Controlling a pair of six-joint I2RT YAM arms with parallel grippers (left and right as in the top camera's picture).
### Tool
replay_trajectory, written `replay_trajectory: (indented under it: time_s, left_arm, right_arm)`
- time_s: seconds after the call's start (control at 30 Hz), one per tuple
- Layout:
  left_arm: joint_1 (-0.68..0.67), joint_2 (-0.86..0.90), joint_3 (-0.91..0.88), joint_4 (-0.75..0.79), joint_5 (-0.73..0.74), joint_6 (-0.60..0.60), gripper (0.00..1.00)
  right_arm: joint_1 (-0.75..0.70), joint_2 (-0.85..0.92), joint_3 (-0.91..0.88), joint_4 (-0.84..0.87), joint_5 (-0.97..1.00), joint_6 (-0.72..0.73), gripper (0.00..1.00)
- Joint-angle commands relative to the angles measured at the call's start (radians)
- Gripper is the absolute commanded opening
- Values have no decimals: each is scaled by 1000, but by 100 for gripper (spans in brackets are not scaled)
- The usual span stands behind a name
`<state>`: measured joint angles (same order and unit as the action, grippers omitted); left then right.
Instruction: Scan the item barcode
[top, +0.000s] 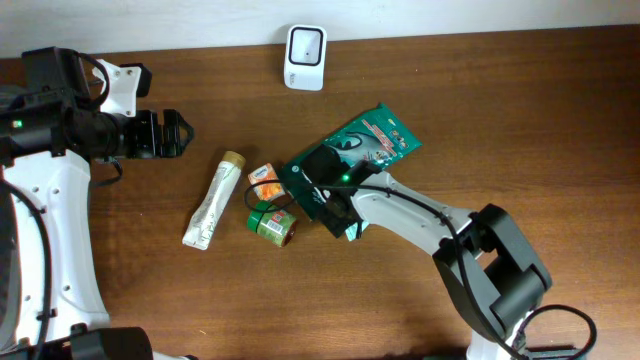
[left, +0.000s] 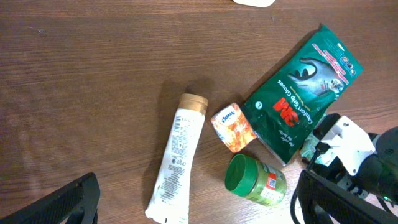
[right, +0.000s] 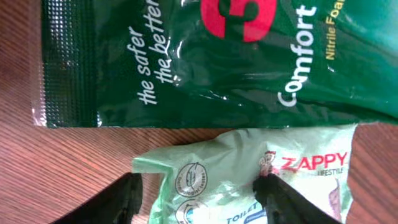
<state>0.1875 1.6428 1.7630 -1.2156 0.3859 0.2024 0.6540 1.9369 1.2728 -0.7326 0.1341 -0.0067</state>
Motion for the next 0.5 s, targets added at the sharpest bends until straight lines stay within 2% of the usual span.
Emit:
replay_trajectory:
  time_s: [0.0, 0.07, 0.2, 0.3, 0.47]
  left_arm:
    - [5, -16, 16, 1, 11, 16, 99]
    - [5, -16, 16, 1, 11, 16, 99]
    - [5, -16, 16, 1, 11, 16, 99]
    - [5, -16, 16, 1, 11, 16, 99]
    - [5, -16, 16, 1, 11, 16, 99]
  right_arm:
    - [-1, 66, -20, -3, -44, -21, 44]
    - [-1, 66, -20, -5, -44, -23, 26]
    - [1, 66, -20, -27, -49, -23, 8]
    - [1, 66, -20, -71, -105, -19, 4]
    - [-2, 48, 42, -175, -227, -8, 4]
